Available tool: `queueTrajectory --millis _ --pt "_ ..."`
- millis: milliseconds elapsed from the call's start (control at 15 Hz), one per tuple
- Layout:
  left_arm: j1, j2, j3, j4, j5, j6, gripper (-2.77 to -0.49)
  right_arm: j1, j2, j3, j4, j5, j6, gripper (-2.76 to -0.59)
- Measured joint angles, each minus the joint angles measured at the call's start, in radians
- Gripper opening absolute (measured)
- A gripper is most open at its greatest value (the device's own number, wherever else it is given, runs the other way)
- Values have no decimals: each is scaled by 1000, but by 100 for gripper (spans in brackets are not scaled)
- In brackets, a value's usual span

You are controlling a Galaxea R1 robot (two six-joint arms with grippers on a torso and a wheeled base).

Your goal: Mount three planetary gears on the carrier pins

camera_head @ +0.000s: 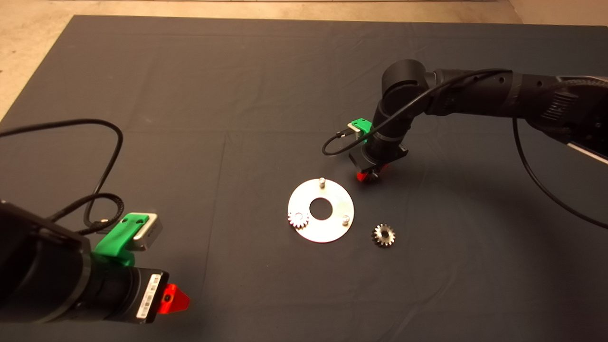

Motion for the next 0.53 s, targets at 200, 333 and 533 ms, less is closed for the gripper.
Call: queueTrajectory --millis 200,333,533 --pt "0 13 1 0 0 -1 -77 2 0 3 0 -1 0 -230" --pt "0 17 1 0 0 -4 -77 13 0 8 0 -2 0 -230" --pt "0 24 1 0 0 -4 -77 47 3 50 0 -3 3 -231"
